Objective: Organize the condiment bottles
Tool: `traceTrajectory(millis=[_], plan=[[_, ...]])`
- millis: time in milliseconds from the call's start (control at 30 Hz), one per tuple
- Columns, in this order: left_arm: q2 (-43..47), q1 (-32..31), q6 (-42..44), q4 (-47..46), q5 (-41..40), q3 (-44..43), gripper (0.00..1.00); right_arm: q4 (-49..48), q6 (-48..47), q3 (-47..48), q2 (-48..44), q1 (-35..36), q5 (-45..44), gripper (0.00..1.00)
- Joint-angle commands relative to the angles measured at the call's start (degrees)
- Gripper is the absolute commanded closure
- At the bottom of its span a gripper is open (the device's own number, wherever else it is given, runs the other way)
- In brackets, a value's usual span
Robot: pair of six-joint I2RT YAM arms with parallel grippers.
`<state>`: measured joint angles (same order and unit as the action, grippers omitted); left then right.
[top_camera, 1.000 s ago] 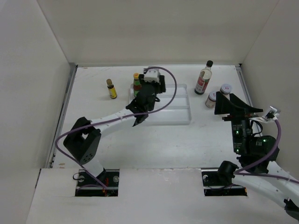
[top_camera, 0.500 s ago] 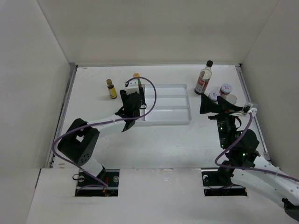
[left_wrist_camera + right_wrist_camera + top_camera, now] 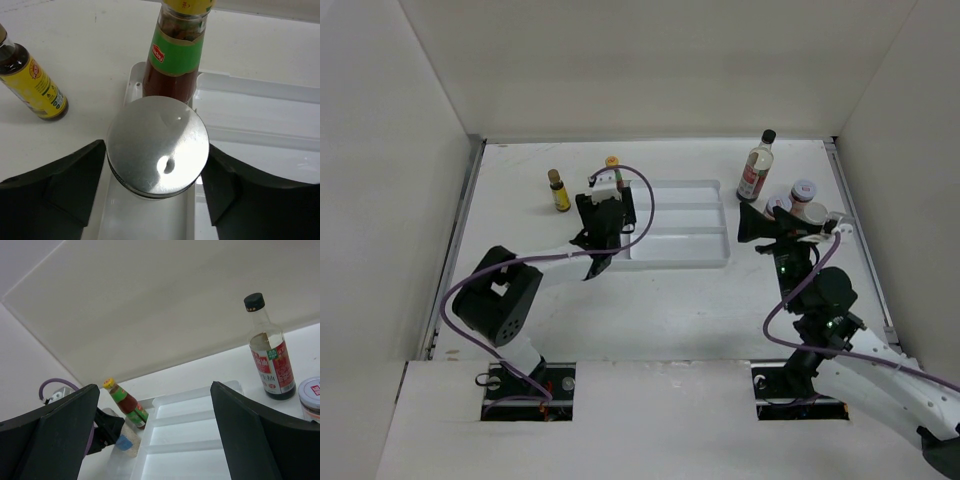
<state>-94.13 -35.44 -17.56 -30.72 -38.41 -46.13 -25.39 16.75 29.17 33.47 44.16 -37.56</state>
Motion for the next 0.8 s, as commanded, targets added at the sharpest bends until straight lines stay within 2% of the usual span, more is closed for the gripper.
traceTrajectory(millis=[0,133,333,500,633,767], plan=[[1.57,-0.9,-1.16,-3.03,0.1,-1.69,0.22,-0.72,1.53,0.28,0.01,-0.87,2.4,0.0],[6.22,-0.99,-0.98,-1.02,-0.78,-1.07,0.1,-0.45,1.79,0.19,-0.08,-1.75,2.93,0.0],[16.5,0.76,-1.51,2.76,-3.94,0.25,0.09,-0.01,2.67,0.1,0.71,-3.07,4.07,0.0],[19.51,7.26,-2.56,8.64,-3.61,-3.25,0.18,-0.01,3.46,0.01,1.5,-3.69,5.04,0.0],[14.69,14.38,-5.81,14.89,2.36,-8.7,0.34,0.16,3.64,0.01,1.86,-4.04,5.66,0.0],[7.75,18.96,-7.66,19.81,5.19,-14.15,0.38,0.25,3.9,0.01,2.47,-4.48,6.01,0.0]])
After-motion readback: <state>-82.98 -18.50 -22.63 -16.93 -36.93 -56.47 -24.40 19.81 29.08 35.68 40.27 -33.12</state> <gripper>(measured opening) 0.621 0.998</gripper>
